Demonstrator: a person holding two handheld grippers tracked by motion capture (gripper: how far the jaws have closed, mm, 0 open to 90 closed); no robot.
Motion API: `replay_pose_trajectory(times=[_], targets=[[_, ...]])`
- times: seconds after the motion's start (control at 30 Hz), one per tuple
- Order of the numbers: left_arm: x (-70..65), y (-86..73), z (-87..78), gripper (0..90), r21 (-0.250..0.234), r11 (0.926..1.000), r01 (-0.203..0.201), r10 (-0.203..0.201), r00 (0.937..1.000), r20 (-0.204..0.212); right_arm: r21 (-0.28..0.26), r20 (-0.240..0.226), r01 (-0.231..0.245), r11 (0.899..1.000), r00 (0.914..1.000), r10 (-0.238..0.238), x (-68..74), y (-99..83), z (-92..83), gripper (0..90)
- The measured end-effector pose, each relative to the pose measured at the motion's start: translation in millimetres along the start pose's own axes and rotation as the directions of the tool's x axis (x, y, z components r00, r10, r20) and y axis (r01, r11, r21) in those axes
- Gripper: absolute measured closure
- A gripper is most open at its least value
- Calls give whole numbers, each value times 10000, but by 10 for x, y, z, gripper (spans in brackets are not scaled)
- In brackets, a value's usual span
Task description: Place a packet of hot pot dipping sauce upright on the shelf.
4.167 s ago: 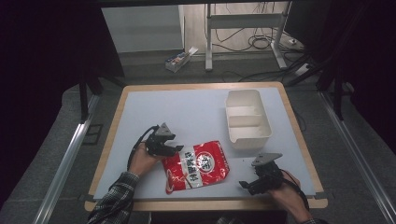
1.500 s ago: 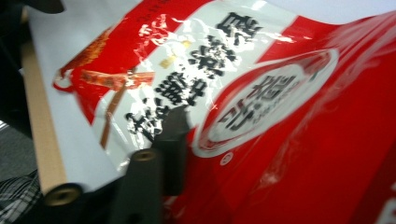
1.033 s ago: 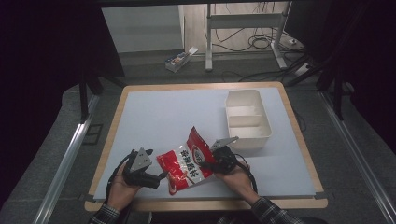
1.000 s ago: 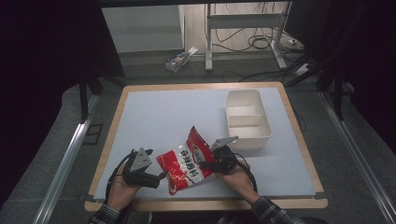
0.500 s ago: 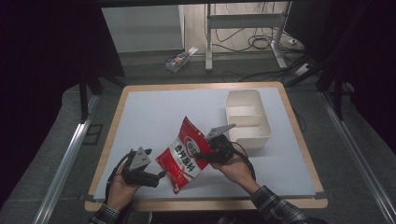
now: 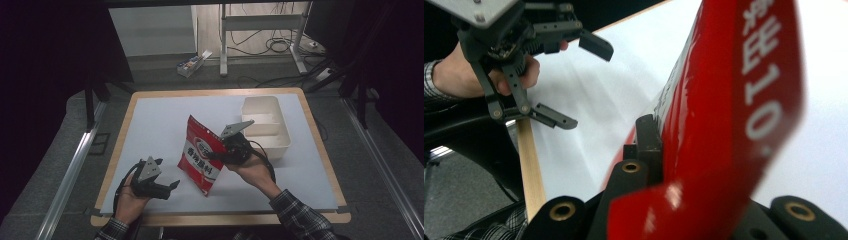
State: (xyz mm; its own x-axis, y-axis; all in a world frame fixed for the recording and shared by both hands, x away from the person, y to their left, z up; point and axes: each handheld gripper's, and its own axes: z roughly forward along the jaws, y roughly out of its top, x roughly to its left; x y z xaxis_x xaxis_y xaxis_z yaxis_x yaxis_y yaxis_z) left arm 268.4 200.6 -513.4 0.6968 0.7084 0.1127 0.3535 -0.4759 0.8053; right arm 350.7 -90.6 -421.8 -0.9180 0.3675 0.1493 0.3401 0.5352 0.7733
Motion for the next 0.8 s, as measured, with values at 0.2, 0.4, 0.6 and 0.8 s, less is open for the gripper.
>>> replay_pose_trajectory(times=[0.2,0.4,0.6,0.8], targets=[[4,-1,17,55,145,9998,112,-116,9997,220,-162,296,122,9998,9995,-118,-58,95,-98,894],[11,-4,37,47,275,9993,251,-263,9986,449,-340,777,167,9993,9969,-141,-166,166,-194,894],[10,-12,59,46,516,9981,325,-347,9985,429,-555,1090,196,9983,9940,-135,-300,244,-299,894],[9,-15,63,47,537,9980,331,-355,9984,439,-724,1252,239,9971,9920,-147,-389,337,-366,893]])
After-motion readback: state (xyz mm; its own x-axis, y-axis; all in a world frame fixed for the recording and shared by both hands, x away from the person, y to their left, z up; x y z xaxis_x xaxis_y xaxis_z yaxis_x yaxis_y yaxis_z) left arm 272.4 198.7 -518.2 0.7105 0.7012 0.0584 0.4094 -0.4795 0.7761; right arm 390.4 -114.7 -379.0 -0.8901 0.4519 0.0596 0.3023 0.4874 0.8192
